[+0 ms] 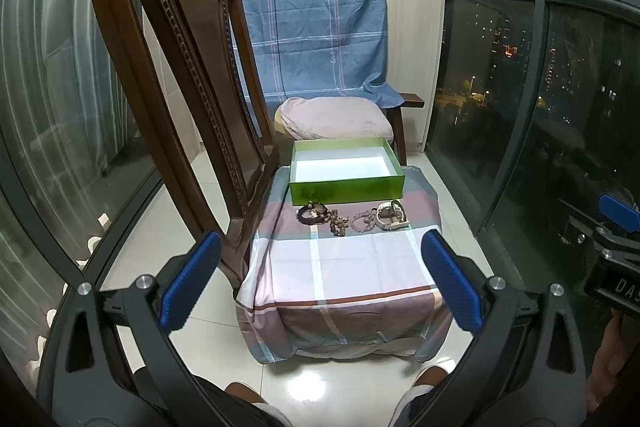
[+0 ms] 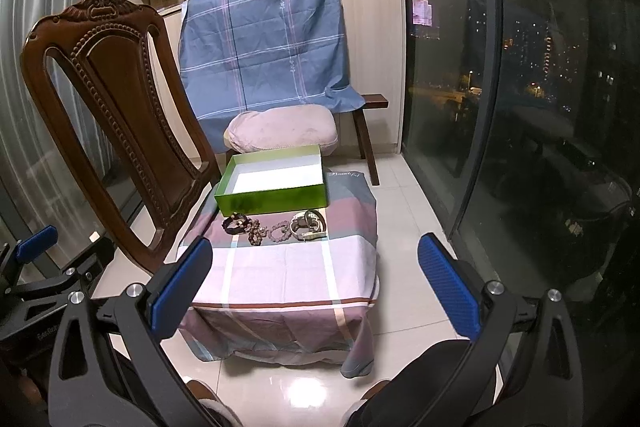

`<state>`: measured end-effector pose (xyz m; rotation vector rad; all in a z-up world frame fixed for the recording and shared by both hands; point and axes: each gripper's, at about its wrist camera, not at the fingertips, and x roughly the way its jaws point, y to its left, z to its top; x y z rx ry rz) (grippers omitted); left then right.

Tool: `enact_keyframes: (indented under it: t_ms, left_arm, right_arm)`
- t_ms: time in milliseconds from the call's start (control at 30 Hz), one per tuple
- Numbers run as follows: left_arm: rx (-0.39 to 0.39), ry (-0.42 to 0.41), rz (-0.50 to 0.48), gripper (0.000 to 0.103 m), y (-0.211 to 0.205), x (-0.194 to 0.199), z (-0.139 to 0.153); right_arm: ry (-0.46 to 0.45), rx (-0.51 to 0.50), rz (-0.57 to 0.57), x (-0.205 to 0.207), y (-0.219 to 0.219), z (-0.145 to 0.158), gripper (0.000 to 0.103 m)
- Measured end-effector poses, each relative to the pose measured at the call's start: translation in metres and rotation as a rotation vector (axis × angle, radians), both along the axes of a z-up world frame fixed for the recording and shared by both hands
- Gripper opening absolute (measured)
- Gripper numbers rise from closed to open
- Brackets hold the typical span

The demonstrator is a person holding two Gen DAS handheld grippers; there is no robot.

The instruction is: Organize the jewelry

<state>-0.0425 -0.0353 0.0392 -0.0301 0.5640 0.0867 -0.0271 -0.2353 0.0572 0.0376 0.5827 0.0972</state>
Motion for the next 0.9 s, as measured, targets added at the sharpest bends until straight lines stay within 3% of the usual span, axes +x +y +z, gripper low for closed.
enact_keyframes:
  t_ms: [467, 900]
  left_arm:
    - [-0.007, 0.043, -0.010, 0.099, 0.002, 0.024, -0.018]
    - [-0.003, 0.119, -0.009, 0.099, 0.005, 0.072, -0.055]
  right_arm:
    - [0.043, -0.001, -0.010, 0.023, 0.002, -0.015, 0.100]
    - [0.119, -0.014, -0.001, 0.071, 0.007, -0.052, 0.100]
